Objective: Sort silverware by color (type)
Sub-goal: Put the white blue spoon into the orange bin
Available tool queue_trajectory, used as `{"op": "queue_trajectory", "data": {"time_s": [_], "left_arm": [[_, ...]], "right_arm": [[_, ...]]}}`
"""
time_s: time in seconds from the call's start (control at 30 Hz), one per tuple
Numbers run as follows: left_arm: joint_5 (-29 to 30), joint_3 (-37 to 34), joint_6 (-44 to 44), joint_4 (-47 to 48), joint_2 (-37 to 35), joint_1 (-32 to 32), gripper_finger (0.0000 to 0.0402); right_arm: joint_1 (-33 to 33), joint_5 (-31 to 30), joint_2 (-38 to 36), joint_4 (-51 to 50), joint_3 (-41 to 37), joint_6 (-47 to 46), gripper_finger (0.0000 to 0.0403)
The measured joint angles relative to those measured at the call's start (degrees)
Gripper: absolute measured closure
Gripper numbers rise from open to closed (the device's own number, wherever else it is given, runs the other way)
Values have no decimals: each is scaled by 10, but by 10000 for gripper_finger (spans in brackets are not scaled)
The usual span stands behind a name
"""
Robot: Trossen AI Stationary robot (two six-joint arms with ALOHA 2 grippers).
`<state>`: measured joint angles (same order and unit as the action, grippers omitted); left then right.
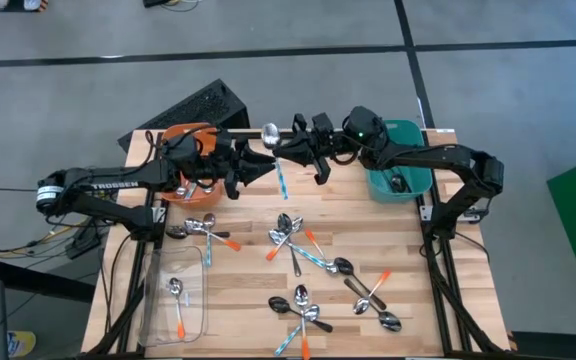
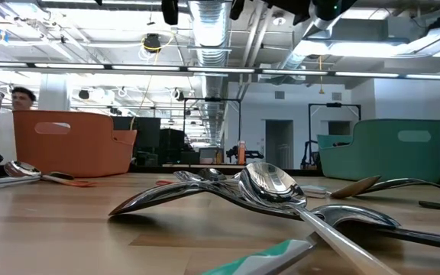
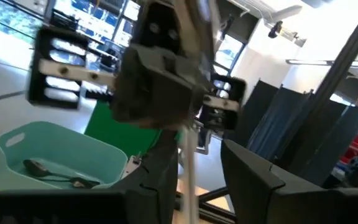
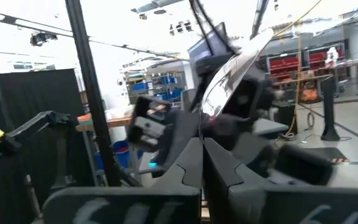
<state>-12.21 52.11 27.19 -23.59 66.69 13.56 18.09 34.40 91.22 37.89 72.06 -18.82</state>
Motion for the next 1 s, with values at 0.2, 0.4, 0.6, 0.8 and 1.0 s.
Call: {"op": "queue_trajectory", "data": {"time_s": [0.2, 0.4, 0.6, 0.8, 1.0], "left_arm": [[3, 0, -16, -38, 22, 0, 298], [-66, 0, -8, -97, 59, 0, 300], [-60, 0, 3, -70, 56, 4, 371], [43, 0, -1, 122, -18, 23, 389], [259, 0, 26, 435, -103, 78, 392]], "right_arm": [[-14, -5, 0, -1, 0, 0, 384], [-21, -36, 0, -13, 0, 9, 385], [-19, -47, 0, -17, 0, 4, 386], [2, -92, -6, -74, -1, -21, 342], [32, -134, -14, -156, 0, -47, 303]]}}
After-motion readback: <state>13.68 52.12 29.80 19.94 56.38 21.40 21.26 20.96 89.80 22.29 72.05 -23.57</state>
